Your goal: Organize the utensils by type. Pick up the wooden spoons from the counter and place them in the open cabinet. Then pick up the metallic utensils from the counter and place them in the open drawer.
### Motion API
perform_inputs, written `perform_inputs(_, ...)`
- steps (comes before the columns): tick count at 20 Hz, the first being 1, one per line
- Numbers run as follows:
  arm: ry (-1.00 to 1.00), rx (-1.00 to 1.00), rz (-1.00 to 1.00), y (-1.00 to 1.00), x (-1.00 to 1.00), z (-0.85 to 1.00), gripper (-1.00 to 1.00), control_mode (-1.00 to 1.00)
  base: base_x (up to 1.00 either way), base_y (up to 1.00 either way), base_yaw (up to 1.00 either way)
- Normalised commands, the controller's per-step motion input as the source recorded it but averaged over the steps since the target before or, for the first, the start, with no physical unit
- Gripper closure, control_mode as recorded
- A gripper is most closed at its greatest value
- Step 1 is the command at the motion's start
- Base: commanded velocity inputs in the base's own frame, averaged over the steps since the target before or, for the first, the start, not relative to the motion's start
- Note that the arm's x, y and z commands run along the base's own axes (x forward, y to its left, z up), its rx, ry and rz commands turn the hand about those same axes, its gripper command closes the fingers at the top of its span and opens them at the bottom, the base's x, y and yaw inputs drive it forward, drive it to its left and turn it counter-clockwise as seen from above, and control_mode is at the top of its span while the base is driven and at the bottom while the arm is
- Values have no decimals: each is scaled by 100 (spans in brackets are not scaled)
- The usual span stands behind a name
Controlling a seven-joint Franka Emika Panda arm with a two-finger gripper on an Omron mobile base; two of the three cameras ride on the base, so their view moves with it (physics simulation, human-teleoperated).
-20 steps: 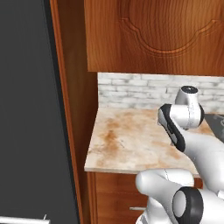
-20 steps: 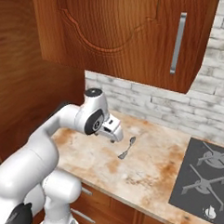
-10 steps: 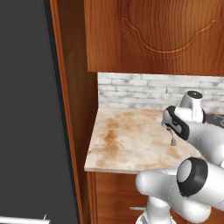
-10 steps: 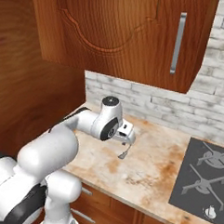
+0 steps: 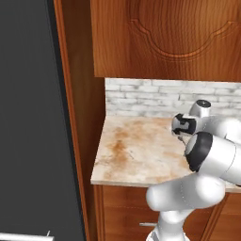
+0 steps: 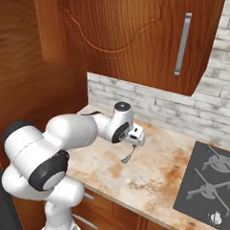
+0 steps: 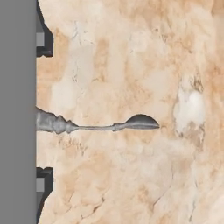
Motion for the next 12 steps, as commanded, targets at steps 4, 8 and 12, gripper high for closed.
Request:
perform_inputs(4,4,0,5,-20,59,-33,-100,-100,0,0,0)
perform_inputs(8,15,0,8,-27,58,-33,-100,-100,0,0,0)
perform_inputs(12,14,0,8,-30,55,-31,-100,-100,0,0,0)
